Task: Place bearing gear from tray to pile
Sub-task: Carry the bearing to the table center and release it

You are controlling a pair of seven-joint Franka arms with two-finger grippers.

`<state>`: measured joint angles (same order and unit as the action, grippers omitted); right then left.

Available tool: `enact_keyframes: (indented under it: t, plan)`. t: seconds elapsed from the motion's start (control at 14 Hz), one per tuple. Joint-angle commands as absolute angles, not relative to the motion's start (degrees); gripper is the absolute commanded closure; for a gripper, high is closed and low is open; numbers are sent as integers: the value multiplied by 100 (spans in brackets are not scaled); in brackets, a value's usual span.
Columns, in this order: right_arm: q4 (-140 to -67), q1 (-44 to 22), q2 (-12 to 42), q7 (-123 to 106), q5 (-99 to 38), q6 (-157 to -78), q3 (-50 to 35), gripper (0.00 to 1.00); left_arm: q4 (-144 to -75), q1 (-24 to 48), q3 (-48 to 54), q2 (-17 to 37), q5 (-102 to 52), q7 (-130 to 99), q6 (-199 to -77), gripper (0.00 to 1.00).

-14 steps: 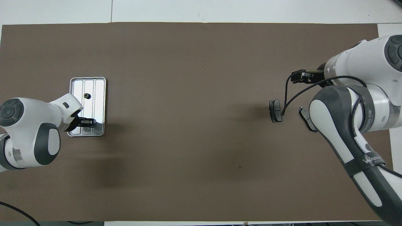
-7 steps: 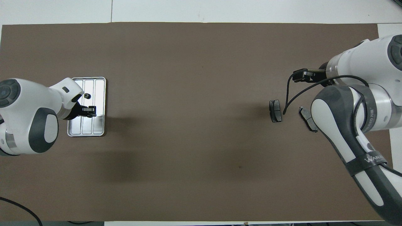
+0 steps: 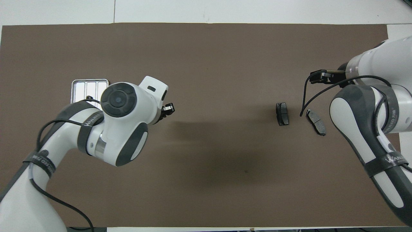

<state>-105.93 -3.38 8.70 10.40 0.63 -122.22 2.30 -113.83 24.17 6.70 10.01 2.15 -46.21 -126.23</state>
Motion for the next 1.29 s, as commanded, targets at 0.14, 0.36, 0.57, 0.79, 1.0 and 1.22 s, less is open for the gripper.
enact_keyframes:
  t: [0.14, 0.36, 0.57, 0.79, 1.0, 1.22]
  plan:
    - [-10670, -264, 844, 888, 18, -12261, 211, 0, -10696, 3198, 554, 1986, 721, -6195, -12971, 100]
    - [-10670, -299, 844, 1036, 17, -12234, 211, 0, -10748, 3366, 554, 2180, 782, -6513, -13297, 100]
    - [-10670, -395, 844, 1388, 18, -12243, 202, 0, -10906, 3375, 545, 2171, 809, -6548, -13403, 100]
    - [-10679, -439, 844, 1406, 18, -12278, 202, 0, -11083, 3366, 545, 2162, 826, -6548, -13666, 71]
    - [-10696, -466, 853, 1424, 18, -12305, 202, 0, -11223, 3375, 545, 2136, 905, -6548, -13772, 30]
    - [-10696, -466, 853, 1503, 18, -12305, 202, 0, -11163, 3279, 545, 2136, 1027, -6478, -13694, 0]
